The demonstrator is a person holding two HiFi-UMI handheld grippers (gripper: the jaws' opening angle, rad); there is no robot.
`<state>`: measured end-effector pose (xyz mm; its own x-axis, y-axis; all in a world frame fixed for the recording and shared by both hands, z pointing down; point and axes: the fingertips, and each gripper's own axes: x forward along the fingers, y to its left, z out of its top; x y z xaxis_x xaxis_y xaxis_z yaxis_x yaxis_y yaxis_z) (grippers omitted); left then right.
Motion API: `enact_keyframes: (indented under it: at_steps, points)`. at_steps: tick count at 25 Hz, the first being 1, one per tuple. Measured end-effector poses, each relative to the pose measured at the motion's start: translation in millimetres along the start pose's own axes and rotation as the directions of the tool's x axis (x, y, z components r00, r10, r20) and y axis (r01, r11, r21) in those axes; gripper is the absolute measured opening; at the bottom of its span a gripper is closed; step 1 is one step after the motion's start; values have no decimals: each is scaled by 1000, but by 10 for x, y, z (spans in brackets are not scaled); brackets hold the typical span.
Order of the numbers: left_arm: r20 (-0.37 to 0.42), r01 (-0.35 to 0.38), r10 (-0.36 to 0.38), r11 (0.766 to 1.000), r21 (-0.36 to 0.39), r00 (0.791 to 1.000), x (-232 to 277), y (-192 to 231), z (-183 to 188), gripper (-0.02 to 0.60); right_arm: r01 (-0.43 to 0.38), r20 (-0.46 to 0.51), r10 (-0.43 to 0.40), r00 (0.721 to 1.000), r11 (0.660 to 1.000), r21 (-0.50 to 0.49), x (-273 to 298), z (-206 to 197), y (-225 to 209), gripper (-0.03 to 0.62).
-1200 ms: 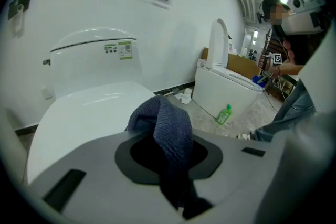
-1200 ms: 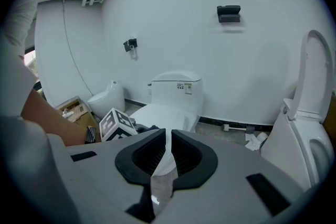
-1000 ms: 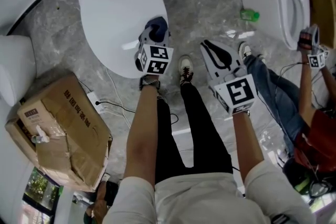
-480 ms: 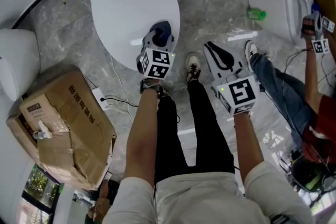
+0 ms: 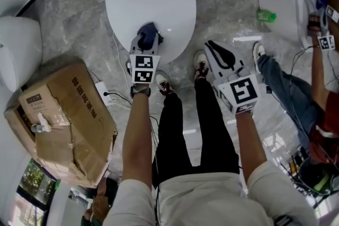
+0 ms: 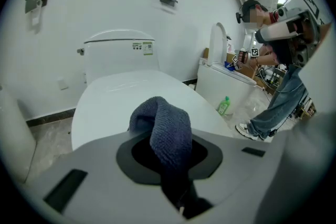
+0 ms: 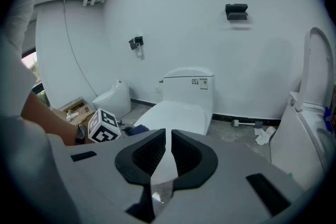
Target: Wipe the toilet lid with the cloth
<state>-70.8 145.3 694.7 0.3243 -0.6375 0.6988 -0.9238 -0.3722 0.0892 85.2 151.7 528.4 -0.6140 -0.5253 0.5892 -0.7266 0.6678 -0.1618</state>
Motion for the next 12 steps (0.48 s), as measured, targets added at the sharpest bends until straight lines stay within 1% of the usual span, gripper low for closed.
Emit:
enact_keyframes:
  at_steps: [2, 6, 7, 10, 12]
  points:
    - [1, -30, 30, 999, -39, 1000, -94, 146, -89, 58, -14, 11, 14, 1000, 1000, -8, 43, 19, 54, 54]
    - [4, -79, 81, 986, -145, 997, -296, 314, -278, 58, -33, -52, 32, 998, 999, -11, 59, -21, 156, 54]
    - [4, -88, 89, 982, -167, 996, -339, 324, -322, 58, -38, -54, 37, 998, 999, -12, 65, -23, 175, 54]
    - [6, -101, 104, 972, -214, 995, -412, 260, -429, 58, -51, -11, 51, 999, 998, -20, 88, 14, 186, 54]
    - [13, -101, 108, 963, -251, 994, -427, 159, -478, 58, -54, -34, 53, 998, 998, -23, 63, -11, 172, 54]
